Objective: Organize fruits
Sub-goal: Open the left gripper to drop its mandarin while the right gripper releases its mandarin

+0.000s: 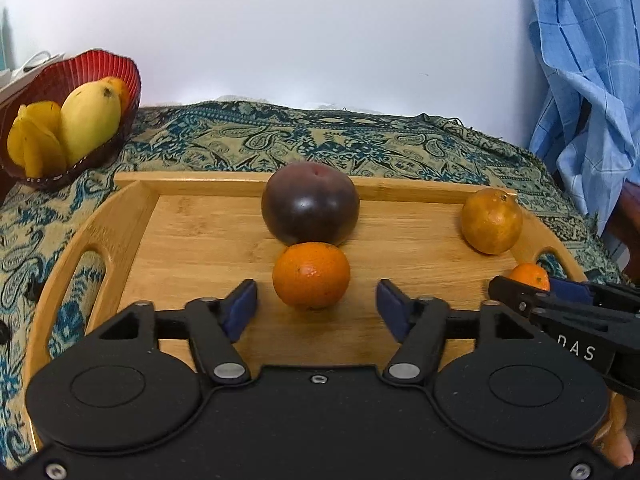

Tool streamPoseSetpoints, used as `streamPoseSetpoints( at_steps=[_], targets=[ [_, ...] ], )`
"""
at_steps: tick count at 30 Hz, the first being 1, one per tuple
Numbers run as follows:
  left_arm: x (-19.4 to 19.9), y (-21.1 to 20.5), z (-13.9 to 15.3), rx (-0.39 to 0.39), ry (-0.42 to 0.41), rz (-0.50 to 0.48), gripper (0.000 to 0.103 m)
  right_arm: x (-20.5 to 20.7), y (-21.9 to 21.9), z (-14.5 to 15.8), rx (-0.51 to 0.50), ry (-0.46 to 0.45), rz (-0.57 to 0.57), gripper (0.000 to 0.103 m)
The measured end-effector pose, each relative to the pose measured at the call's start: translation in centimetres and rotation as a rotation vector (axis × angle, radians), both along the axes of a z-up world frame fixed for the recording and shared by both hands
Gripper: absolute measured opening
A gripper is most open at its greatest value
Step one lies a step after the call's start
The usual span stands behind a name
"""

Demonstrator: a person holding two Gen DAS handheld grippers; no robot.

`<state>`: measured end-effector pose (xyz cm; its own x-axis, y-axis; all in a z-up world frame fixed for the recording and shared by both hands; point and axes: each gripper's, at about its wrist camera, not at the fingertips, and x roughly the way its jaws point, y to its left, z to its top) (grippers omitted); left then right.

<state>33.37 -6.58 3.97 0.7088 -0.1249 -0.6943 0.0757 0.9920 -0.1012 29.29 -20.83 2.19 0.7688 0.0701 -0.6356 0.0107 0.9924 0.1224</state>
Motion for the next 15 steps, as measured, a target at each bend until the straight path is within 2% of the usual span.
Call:
streamPoseSetpoints(
  at_steps=[8, 15],
  targets=[
    [-2.4, 0.5, 0.2, 0.023, 0.001, -0.023, 0.084, -1.4, 0.1, 0.8, -0.014, -0.02, 0.016, 0.081],
    [-6.3, 0.9, 1.5, 0.032, -0.035, -0.057, 0.091, -4.7, -0.4, 2.1, -0.016, -0.086, 0.024, 0.087]
  ],
)
